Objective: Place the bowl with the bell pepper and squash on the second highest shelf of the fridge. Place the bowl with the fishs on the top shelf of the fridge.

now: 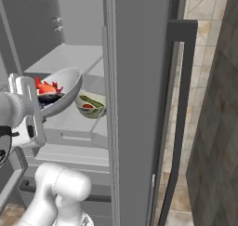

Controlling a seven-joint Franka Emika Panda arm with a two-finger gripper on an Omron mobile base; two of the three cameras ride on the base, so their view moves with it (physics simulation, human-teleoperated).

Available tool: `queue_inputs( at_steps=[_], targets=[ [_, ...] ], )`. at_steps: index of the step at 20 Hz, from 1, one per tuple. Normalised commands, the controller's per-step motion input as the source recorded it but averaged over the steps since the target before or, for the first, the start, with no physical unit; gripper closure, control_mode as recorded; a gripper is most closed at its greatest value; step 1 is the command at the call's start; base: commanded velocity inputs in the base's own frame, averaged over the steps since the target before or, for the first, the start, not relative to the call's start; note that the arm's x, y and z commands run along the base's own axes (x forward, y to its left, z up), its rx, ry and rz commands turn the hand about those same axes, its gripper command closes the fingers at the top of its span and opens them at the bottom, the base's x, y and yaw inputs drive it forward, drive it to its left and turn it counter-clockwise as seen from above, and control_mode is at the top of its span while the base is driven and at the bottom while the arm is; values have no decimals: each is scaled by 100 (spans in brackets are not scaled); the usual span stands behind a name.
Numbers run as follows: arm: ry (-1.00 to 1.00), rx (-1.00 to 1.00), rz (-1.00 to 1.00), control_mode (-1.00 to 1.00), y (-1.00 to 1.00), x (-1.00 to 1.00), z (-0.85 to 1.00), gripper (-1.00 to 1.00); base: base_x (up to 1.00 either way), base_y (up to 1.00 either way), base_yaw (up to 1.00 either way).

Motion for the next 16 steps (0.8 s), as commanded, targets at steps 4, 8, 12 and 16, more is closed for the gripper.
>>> queue_inputs(
  at_steps=[4, 8, 12, 16],
  targets=[
    [-38, -2, 0, -100, 2, 26, 88, 100, 0, 0, 0],
    [-13, 5, 7, -100, -18, 97, 21, 100, 0, 0, 0],
    [-3, 13, 11, -100, 3, 100, 0, 100, 0, 0, 0],
    [7, 3, 0, -100, 33, 98, 0, 100, 0, 0, 0]
  ],
)
